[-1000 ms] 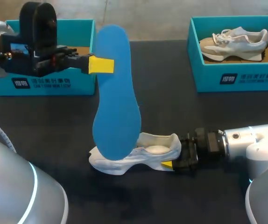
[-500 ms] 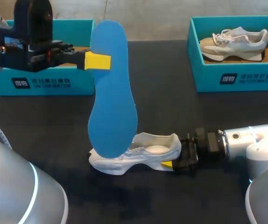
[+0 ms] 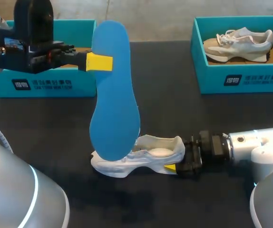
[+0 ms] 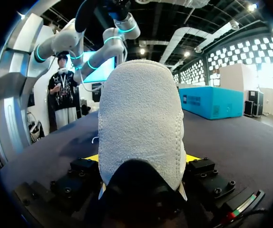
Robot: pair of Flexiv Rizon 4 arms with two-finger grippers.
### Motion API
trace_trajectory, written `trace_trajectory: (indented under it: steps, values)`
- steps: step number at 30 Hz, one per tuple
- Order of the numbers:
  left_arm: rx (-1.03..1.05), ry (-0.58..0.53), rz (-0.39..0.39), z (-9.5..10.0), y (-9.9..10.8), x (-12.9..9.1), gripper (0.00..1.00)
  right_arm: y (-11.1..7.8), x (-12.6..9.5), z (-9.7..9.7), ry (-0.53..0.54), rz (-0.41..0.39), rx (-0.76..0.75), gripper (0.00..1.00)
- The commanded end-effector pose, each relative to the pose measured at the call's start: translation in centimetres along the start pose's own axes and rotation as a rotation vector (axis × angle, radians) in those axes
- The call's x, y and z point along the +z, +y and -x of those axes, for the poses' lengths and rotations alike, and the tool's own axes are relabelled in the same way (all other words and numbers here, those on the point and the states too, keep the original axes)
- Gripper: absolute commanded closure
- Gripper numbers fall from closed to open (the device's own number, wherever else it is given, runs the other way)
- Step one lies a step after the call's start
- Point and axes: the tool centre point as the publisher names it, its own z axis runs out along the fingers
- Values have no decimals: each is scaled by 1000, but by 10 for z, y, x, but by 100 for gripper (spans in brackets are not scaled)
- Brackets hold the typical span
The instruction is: Take the shoe out of the shoebox, open the shoe tongue, remove and reinsert the insole, then place the shoe into the shoebox
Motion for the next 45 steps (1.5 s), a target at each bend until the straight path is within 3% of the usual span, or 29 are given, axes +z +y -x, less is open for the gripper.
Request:
trace_trajectory:
  steps: [1,18,33,45]
  values:
    - [0,1,2,0,0,0,100,2,-6,-6,-15,8,-9,0]
    - [0,1,2,0,0,0,100,9,-21,-10,-10,-52,-17,0]
    - [0,1,2,0,0,0,100,20,-58,-14,-32,-154,-1,0]
    - [0,1,2,0,0,0,100,43,-81,-16,-37,-380,37,0]
